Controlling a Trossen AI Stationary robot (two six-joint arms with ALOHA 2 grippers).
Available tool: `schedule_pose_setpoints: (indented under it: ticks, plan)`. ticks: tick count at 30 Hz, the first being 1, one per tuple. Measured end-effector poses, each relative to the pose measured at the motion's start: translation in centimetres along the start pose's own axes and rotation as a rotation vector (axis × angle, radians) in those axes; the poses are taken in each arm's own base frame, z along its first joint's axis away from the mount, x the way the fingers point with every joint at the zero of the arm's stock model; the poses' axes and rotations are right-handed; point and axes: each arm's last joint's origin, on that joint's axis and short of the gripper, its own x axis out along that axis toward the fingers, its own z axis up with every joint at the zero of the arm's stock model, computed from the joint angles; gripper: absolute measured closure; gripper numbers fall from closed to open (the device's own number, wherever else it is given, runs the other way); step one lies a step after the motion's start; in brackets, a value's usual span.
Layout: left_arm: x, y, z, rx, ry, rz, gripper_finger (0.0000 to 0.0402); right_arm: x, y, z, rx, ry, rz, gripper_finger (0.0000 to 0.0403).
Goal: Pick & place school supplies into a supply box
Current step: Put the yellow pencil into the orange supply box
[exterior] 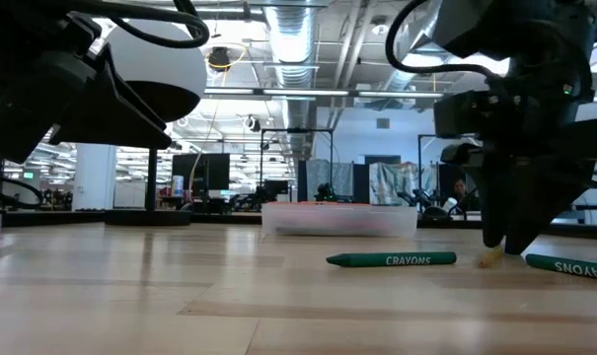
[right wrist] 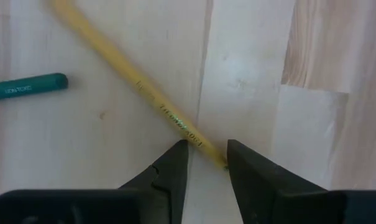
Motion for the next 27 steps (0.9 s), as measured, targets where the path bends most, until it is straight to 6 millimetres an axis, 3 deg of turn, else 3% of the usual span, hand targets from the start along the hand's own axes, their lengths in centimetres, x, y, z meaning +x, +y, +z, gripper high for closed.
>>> schedule_pose_setpoints:
  ticks: [6, 13, 27]
  plan:
    - [0.0, -0.01, -0.01, 0.0, 0.004, -0.002, 0.0261, 1.05, -0.09, -0.14, 0.012, 0.06, 0.005, 0.0343]
    - [0.0, 0.0, -0.01, 0.0, 0.004, -0.002, 0.0261, 0.73, 0.35, -0.39, 0.022, 0.061, -0.013, 0.0396]
    - [0.07, -0.01, -0.05, -0.023, 0.026, -0.009, 0.0261, 0.75, 0.77, -0.51, 0.139, 0.046, -0.037, 0.0379]
